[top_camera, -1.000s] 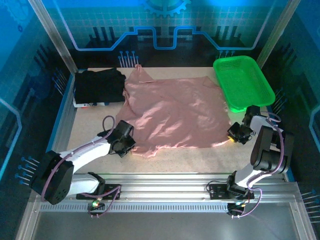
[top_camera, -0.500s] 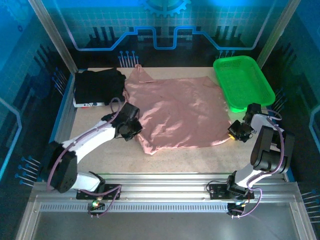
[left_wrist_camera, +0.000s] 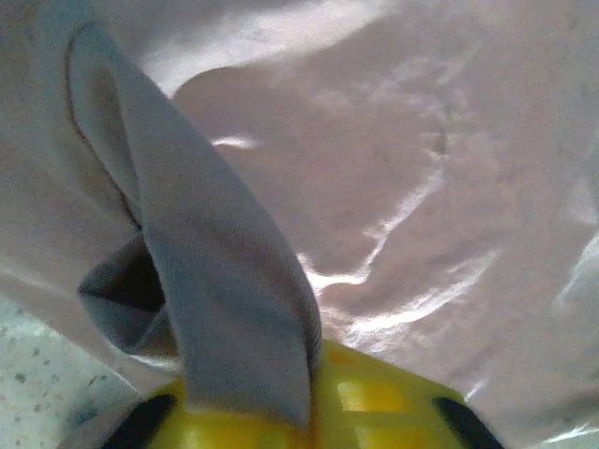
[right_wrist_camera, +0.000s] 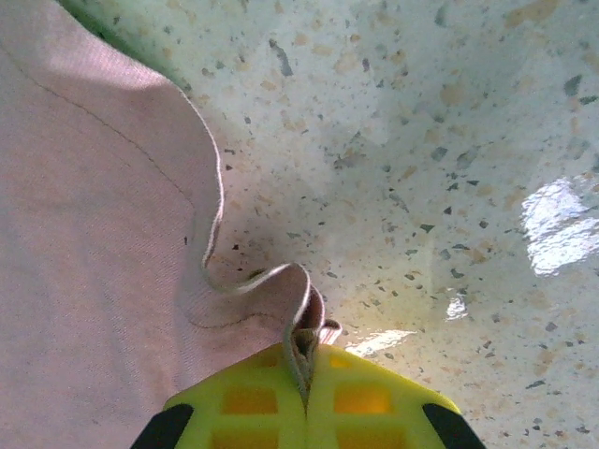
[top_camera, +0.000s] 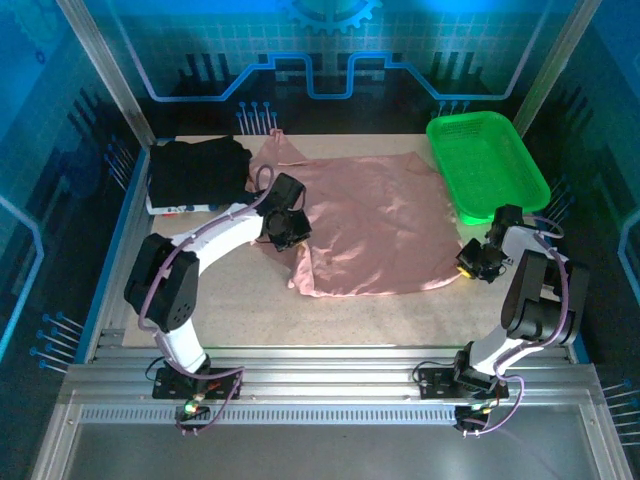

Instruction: Fold and stack the t-shirts

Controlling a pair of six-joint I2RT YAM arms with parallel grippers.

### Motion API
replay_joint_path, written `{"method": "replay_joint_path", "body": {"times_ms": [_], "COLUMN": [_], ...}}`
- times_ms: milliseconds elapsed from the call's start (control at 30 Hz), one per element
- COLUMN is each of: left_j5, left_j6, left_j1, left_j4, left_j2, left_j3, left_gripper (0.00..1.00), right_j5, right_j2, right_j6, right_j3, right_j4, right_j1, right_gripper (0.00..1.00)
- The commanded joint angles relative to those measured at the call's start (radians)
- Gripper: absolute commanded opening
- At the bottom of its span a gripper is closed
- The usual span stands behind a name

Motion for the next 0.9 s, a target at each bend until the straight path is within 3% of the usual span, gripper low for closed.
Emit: {"method": "replay_joint_path", "body": {"times_ms": [0,33,100,233,333,533,867], "left_j5": [0.100,0.128,0.168,0.197,0.138,0.008,0.030], "left_j6": [-0.015,-0.027,-0.053,-0.104,-0.113,-0.132,-0.201], "left_j1": [-0.011,-0.015,-0.021,-0.029,-0.029,-0.027,-0.056], "left_j4": [0.085,0.129,0.188,0.262,0.202,0.036,0.238], "left_j2": [0.020,0.014,-0.010,-0.141,-0.279,-0.446,-0.376], "left_j3": [0.013,-0.001,-0.025,-0.115,-0.197,-0.371,-0.515], "left_gripper": [0.33,0.44,0.54,0.63,0.68,0.70,0.62], "right_j5": [-0.006,-0.005,-0.004,-0.001,-0.004,-0.013,-0.011], "right_j2": [0.018,0.021,0.029,0.041,0.047,0.056,0.075], "right_j6": [-0.017,-0.019,-0.022,-0.026,-0.025,-0.017,-0.013], "right_j3": [0.035,0.037,0.044,0.058,0.063,0.075,0.089], "right_j4": [-0.025,-0.027,-0.030,-0.035,-0.035,-0.035,-0.035], "right_j1": [0.016,0.015,0.016,0.018,0.020,0.029,0.051], "right_gripper": [0.00,0.00,0.00,0.00,0.00,0.00,0.00]}}
